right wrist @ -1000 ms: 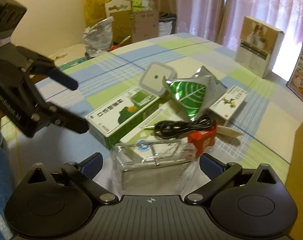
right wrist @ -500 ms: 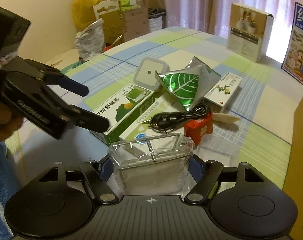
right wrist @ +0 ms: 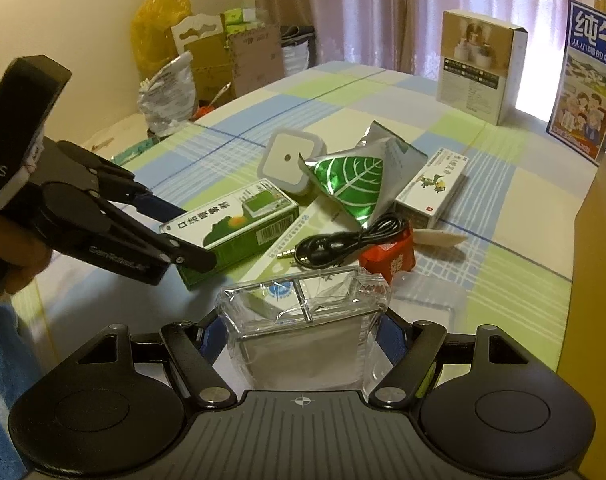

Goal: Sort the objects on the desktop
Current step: 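Grasp the clear plastic cup with the right tool while the left tool approaches the green-white medicine box, then grasp the green-white medicine box with the left tool while the right tool lifts the cup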

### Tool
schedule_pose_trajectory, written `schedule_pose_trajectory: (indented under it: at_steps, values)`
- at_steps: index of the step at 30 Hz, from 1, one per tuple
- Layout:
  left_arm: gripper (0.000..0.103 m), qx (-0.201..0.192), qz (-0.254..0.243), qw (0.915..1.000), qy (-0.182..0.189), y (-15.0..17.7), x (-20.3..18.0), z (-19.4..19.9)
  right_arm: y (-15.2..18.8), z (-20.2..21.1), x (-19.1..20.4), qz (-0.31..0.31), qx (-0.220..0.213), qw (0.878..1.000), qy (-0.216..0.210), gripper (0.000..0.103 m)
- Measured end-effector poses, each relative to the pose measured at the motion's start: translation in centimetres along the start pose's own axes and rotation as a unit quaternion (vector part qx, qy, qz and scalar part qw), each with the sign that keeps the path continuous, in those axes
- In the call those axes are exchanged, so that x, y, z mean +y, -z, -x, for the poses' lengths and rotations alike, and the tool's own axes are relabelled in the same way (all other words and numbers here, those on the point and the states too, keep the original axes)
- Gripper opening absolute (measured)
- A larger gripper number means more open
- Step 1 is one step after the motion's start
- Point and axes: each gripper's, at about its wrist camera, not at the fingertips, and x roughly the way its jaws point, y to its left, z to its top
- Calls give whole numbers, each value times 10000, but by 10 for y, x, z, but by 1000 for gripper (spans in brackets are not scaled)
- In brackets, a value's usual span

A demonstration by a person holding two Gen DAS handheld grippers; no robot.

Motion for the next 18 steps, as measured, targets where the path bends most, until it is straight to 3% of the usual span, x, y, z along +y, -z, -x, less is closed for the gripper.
schedule_pose_trajectory:
  at_steps: [10, 18]
  values:
    - [51, 62, -63, 10000, -26, -21, -5, -24, 1, -2, -1, -50, 68, 10000, -30, 72]
    - [51, 84, -12, 9999, -122, -9, -7, 0, -1, 13, 4, -258, -47, 9996, 87, 72]
